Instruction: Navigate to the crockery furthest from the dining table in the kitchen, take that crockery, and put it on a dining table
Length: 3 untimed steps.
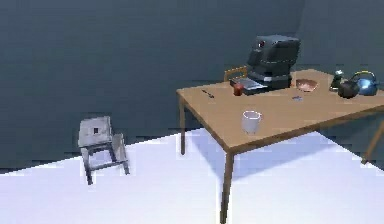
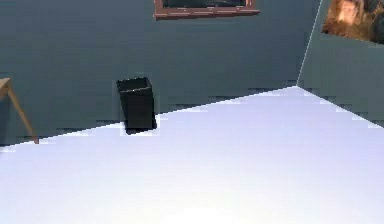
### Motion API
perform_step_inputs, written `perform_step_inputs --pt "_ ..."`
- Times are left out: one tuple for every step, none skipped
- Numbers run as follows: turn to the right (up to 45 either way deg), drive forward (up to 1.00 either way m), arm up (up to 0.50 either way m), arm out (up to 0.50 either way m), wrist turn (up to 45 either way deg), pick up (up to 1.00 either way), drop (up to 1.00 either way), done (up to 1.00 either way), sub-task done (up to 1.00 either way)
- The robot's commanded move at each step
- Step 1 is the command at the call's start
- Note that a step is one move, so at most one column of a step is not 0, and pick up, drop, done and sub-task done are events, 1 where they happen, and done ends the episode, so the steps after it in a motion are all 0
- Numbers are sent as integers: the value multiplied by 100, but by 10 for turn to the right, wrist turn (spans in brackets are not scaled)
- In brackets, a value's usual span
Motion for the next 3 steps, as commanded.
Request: perform_step_inputs --pt "0 5 0 0 0 0 0 0 0" --pt "450 0 0 0 0 0 0 0 0" --pt "90 0 0 0 0 0 0 0 0"
